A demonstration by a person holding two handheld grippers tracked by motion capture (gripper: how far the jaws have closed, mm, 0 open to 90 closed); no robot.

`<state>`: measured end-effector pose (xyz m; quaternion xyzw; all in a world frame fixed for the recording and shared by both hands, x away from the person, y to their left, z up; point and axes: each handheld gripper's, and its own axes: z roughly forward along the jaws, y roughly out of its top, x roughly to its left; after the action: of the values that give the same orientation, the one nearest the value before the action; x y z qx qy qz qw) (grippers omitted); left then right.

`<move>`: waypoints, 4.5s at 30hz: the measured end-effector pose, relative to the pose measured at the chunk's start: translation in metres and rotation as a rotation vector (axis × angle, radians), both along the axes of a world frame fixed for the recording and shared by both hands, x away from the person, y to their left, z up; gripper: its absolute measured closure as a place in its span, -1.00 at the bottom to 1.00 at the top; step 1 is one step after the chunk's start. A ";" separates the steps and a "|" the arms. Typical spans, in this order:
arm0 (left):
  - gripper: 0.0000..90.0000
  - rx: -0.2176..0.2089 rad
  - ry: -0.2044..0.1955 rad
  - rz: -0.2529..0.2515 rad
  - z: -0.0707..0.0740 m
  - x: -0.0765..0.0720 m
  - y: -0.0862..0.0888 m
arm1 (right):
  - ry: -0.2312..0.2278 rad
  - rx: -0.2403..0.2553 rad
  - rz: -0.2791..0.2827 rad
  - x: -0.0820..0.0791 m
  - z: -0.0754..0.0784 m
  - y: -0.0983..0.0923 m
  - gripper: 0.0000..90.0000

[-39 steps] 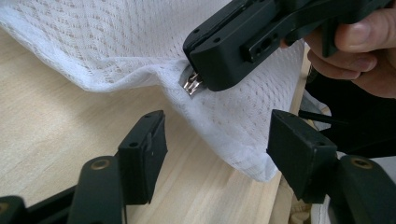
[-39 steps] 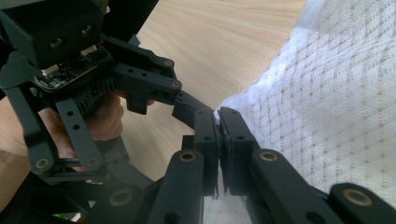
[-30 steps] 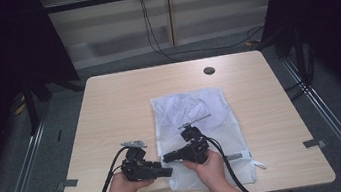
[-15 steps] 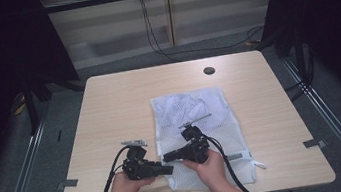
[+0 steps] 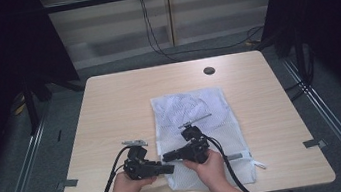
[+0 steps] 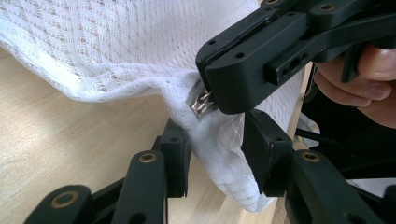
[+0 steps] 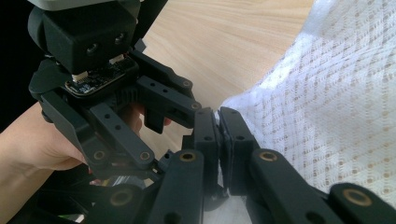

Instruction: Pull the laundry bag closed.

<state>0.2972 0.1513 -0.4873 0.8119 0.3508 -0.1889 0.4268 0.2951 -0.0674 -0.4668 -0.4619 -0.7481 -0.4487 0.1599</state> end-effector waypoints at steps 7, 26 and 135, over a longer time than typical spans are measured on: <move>0.42 0.003 -0.006 0.000 -0.002 0.000 -0.003 | -0.001 0.016 0.005 -0.001 0.001 0.001 0.91; 0.96 0.016 0.008 0.028 -0.001 -0.001 -0.003 | -0.024 -0.013 0.004 -0.002 0.003 -0.004 0.93; 0.96 0.007 0.003 0.069 0.001 -0.001 0.005 | -0.007 -0.053 -0.015 -0.004 -0.001 -0.050 0.93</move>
<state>0.2963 0.1563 -0.4858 0.8005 0.3799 -0.1744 0.4296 0.2909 -0.1172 -0.4678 -0.4700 -0.7568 -0.4315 0.1417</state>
